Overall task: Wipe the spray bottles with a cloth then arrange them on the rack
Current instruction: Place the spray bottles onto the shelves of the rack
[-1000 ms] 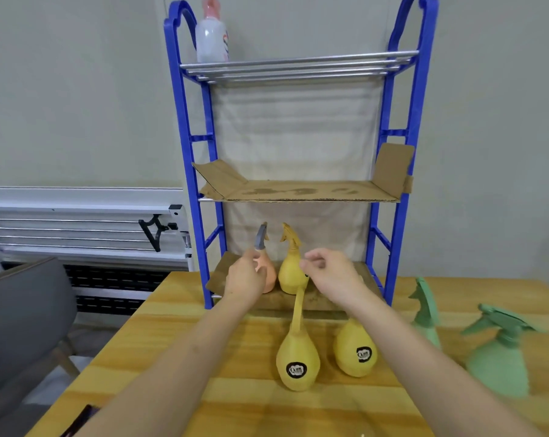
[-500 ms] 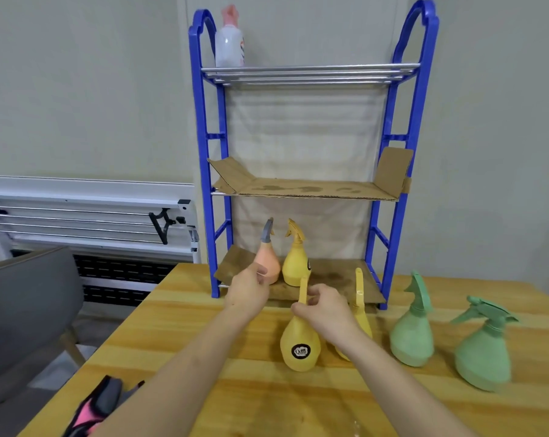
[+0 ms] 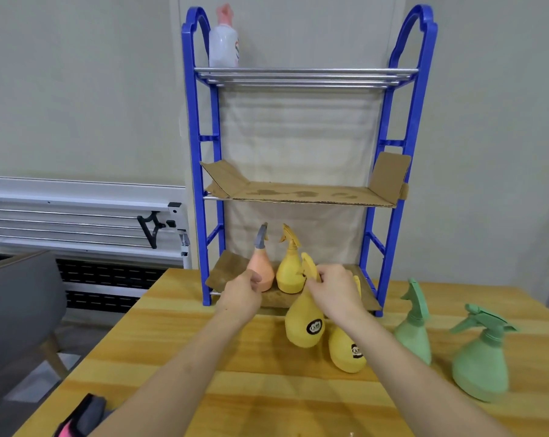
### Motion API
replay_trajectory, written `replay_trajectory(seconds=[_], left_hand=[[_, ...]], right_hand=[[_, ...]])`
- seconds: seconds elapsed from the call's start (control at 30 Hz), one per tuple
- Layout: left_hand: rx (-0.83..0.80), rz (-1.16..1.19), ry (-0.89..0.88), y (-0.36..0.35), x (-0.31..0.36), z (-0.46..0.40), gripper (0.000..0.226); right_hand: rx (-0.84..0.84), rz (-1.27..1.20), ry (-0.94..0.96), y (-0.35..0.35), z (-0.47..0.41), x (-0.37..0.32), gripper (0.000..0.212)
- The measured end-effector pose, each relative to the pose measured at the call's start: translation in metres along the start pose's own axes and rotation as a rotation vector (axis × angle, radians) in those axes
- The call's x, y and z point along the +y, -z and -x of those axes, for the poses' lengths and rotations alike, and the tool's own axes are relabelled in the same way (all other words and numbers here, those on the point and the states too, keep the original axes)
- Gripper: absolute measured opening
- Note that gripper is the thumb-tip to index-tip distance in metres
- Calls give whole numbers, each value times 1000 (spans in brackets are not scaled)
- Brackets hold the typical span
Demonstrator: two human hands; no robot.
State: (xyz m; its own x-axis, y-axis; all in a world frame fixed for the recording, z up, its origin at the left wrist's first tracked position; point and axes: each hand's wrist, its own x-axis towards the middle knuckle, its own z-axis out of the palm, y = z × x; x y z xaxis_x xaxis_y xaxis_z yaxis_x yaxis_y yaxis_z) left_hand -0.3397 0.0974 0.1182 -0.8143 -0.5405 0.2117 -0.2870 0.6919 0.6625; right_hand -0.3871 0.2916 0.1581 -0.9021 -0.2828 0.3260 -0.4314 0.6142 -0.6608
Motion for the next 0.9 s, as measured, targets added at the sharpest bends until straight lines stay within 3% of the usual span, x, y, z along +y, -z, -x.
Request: replay_trajectory(seconds=[0.2, 0.5, 0.9], left_hand=[[-43, 5, 6, -10, 7, -16, 30], [-83, -37, -1, -29, 13, -37, 28], [-96, -157, -52, -48, 21, -49, 28]], right_hand=[[56, -1, -29, 21, -57, 2, 28], [40, 165, -110, 12, -134, 24, 9], [-5, 202, -91, -13, -164, 59, 15]])
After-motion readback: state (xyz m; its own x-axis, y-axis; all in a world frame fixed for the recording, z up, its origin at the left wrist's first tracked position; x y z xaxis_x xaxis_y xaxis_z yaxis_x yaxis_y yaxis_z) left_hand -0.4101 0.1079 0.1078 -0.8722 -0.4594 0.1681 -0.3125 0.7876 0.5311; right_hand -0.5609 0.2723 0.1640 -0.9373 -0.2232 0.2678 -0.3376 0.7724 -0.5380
